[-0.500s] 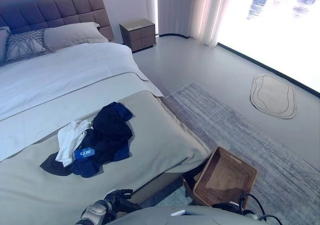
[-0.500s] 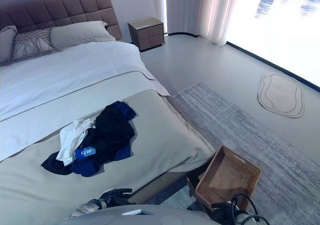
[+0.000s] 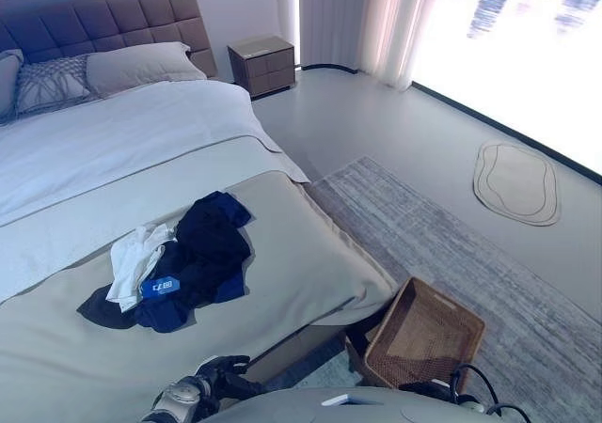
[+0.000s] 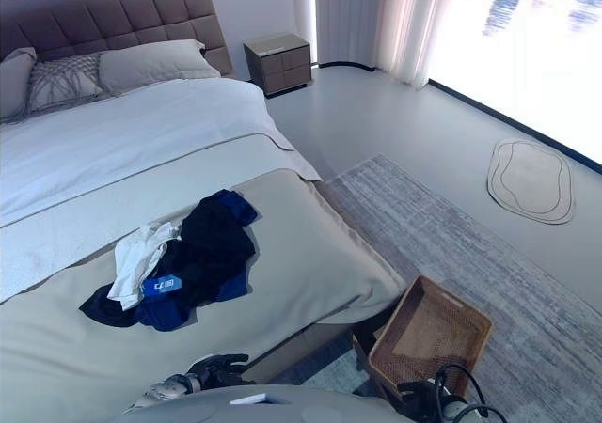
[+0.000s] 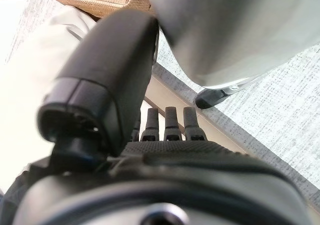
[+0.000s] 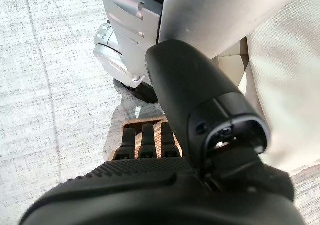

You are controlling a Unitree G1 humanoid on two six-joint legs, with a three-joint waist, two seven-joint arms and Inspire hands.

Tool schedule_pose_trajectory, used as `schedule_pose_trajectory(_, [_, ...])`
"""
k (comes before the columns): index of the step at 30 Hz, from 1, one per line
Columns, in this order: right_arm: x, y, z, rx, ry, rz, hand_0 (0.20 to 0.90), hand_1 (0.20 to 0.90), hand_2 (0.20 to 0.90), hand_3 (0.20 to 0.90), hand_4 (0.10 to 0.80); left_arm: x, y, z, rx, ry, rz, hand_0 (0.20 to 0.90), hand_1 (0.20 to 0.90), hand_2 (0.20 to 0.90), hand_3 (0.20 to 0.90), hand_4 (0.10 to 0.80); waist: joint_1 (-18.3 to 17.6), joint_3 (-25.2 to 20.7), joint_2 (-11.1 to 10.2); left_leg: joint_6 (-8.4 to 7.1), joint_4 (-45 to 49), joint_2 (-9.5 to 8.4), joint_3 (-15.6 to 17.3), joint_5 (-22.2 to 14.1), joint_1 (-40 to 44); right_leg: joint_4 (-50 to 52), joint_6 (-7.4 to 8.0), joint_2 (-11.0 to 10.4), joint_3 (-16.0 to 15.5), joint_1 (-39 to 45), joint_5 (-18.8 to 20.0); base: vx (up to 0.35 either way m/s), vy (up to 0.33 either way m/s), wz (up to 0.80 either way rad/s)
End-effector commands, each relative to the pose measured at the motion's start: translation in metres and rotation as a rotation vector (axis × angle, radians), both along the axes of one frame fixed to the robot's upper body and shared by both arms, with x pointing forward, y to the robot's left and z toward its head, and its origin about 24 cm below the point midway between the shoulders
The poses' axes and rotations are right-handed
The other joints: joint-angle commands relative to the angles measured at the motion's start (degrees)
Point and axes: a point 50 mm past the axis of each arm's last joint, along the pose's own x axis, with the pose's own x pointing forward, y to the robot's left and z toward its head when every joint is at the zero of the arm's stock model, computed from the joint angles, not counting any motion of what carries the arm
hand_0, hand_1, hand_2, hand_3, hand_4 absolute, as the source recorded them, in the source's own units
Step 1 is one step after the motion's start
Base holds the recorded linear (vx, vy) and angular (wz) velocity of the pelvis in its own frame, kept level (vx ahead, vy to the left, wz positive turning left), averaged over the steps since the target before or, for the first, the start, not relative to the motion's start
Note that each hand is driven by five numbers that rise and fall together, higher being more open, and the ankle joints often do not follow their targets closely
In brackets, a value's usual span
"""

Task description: Pick up the clothes from the bed and place them into the basket

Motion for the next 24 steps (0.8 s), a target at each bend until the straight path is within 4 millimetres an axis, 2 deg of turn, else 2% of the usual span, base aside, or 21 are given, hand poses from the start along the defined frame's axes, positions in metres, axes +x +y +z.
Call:
schedule_pose_trajectory(1, [0.044,0.02,0.003,0.15,-0.207,-0.441,0.9,0.9,0.9,0.9,0.8,0.009,0.005,0.002,0.013,-0.014,0.03,0.9,0.9,0.9,0.9,0.8,1.36,1.83,-1.08,3.7,1.0,-4.77,0.85,-7.76,2.96,4.29,1.45,-0.88,-1.03,0.0,-3.07,0.105,0.042,0.04])
schedule_pose_trajectory(4, [0.062,0.013,0.011,0.19,-0.319,-0.598,0.9,0.9,0.9,0.9,0.8,0.008,0.006,0.002,0.011,-0.018,0.04,0.9,0.9,0.9,0.9,0.8,1.59,1.79,-1.0,3.63,0.99,-4.7,0.74,-7.8,3.04,4.44,1.6,-0.95,-1.03,0.12,-3.13,0.068,0.035,-0.02])
schedule_pose_trajectory(5, [0.089,0.022,0.022,0.353,-0.404,-0.712,0.9,0.9,0.9,0.9,0.8,0.007,0.007,0.002,0.012,-0.026,0.043,0.9,0.9,0.9,0.9,0.8,1.95,2.05,-1.08,3.69,1.15,-4.76,0.3,-7.77,2.81,4.82,1.52,-1.06,-1.09,-0.08,-3.21,0.051,0.051,0.01])
schedule_pose_trajectory(8, [0.131,0.056,0.048,0.778,-0.543,-0.858,0.9,0.9,0.9,0.9,0.8,-0.001,0.005,0.001,0.01,-0.032,0.051,0.9,0.9,0.9,0.9,0.8,2.98,2.25,-1.32,3.82,1.34,-5.04,-0.67,-7.64,2.08,5.28,1.33,-1.45,-1.84,-0.38,-3.51,0.034,0.089,0.05])
schedule_pose_trajectory(9, [0.141,0.067,0.057,0.906,-0.593,-0.83,0.9,0.9,0.9,0.9,0.8,-0.003,0.003,0.0,0.007,-0.034,0.053,0.9,0.9,0.9,0.9,0.8,3.52,2.52,-1.36,3.94,1.42,-5.19,-1.19,-7.69,1.98,5.49,1.3,-1.69,-2.35,-0.27,-3.75,0.014,0.105,0.12])
schedule_pose_trajectory(12, [0.157,0.083,0.073,1.084,-0.671,-0.764,0.9,0.9,0.9,0.9,0.8,-0.006,-0.001,-0.001,0.002,-0.038,0.053,0.9,0.9,0.9,0.9,0.8,5.08,2.73,-1.46,4.26,2.09,-5.78,-2.75,-7.54,0.77,5.8,1.19,-2.28,-3.52,-0.7,-3.83,0.021,0.145,0.29])
schedule_pose_trajectory(13, [0.17,0.087,0.085,1.069,-0.752,-0.637,0.9,0.9,0.9,0.9,0.8,-0.008,-0.002,-0.001,0.003,-0.039,0.048,0.9,0.9,0.9,0.9,0.8,6.56,3.47,-1.5,4.46,2.8,-6.22,-4.14,-7.78,0.32,6.33,1.06,-2.73,-4.61,-0.53,-4.26,0.028,0.189,0.52])
schedule_pose_trajectory(14, [0.18,0.084,0.094,0.993,-0.82,-0.52,0.9,0.9,0.9,0.9,0.8,-0.009,-0.002,-0.001,0.003,-0.039,0.042,0.9,0.9,0.9,0.9,0.8,7.61,3.83,-1.54,4.59,3.23,-6.6,-5.13,-7.7,-0.28,6.77,0.95,-3.0,-5.3,-0.64,-4.46,0.017,0.153,0.46])
schedule_pose_trajectory(15, [0.181,0.084,0.095,0.976,-0.831,-0.494,0.9,0.9,0.9,0.9,0.8,-0.009,-0.002,-0.001,0.004,-0.04,0.044,0.9,0.9,0.9,0.9,0.8,7.72,3.75,-1.57,4.63,3.32,-6.69,-5.31,-7.57,-0.61,6.75,0.94,-3.06,-5.44,-0.83,-4.33,-0.013,0.166,0.66])
schedule_pose_trajectory(16, [0.204,0.079,0.118,0.747,-0.947,-0.235,0.9,0.9,0.9,0.9,0.8,-0.007,-0.001,0.0,0.011,-0.043,0.037,0.9,0.9,0.9,0.9,0.8,9.89,4.62,-1.72,4.97,3.57,-7.42,-7.38,-7.18,-1.68,7.94,0.81,-3.54,-6.61,-1.52,-4.8,-0.023,0.13,0.64])
schedule_pose_trajectory(17, [0.211,0.078,0.125,0.684,-0.972,-0.171,0.9,0.9,0.9,0.9,0.8,-0.006,0.0,0.0,0.014,-0.043,0.033,0.9,0.9,0.9,0.9,0.8,10.42,4.88,-1.78,5.05,3.62,-7.59,-7.96,-7.02,-1.99,8.29,0.79,-3.68,-7.0,-1.71,-4.88,-0.037,0.178,0.74])
schedule_pose_trajectory(18, [0.236,0.067,0.154,0.401,-1.09,0.017,0.9,0.9,0.9,0.9,0.8,-0.004,0.005,0.002,0.028,-0.05,0.021,0.9,0.9,0.9,0.9,0.8,12.67,5.85,-1.97,5.28,3.79,-8.22,-10.27,-6.31,-3.25,9.68,0.8,-4.22,-8.47,-2.53,-5.06,-0.027,0.104,0.69])
schedule_pose_trajectory(20, [0.267,0.054,0.193,0.018,-1.196,0.196,0.9,0.9,0.9,0.9,0.8,-0.004,0.012,0.004,0.053,-0.059,0.007,0.9,0.9,0.9,0.9,0.8,15.63,6.88,-2.22,5.42,4.03,-8.79,-12.59,-5.49,-4.62,11.09,1.03,-5.06,-10.47,-3.12,-4.94,-0.025,0.078,0.91])
schedule_pose_trajectory(21, [0.269,0.054,0.195,-0.002,-1.2,0.207,0.9,0.9,0.9,0.9,0.8,-0.003,0.012,0.004,0.053,-0.06,0.009,0.9,0.9,0.9,0.9,0.8,15.63,6.84,-2.24,5.45,4.1,-8.85,-12.78,-5.35,-4.9,11.03,1.08,-5.12,-10.67,-3.25,-4.76,-0.012,0.047,0.85])
schedule_pose_trajectory(22, [0.292,0.048,0.229,-0.219,-1.231,0.305,0.9,0.9,0.9,0.9,0.8,-0.002,0.019,0.006,0.077,-0.065,-0.002,0.9,0.9,0.9,0.9,0.8,18.2,7.72,-2.53,5.4,4.25,-9.16,-14.39,-5.03,-5.75,12.35,1.3,-6.29,-12.32,-3.48,-4.07,-0.001,0.036,0.64])
schedule_pose_trajectory(23, [0.294,0.048,0.233,-0.245,-1.238,0.318,0.9,0.9,0.9,0.9,0.8,-0.002,0.021,0.006,0.08,-0.066,0.005,0.9,0.9,0.9,0.9,0.8,18.46,7.86,-2.56,5.38,4.27,-9.18,-14.6,-4.98,-5.82,12.49,1.34,-6.43,-12.56,-3.45,-4.01,0.043,0.077,0.64])
schedule_pose_trajectory(24, [0.308,0.046,0.254,-0.408,-1.247,0.391,0.9,0.9,0.9,0.9,0.8,-0.002,0.029,0.008,0.096,-0.062,0.01,0.9,0.9,0.9,0.9,0.8,20.59,7.95,-2.77,5.19,4.26,-9.34,-15.81,-4.55,-6.55,12.81,1.5,-7.13,-14.1,-2.85,-3.79,0.072,0.09,0.57])
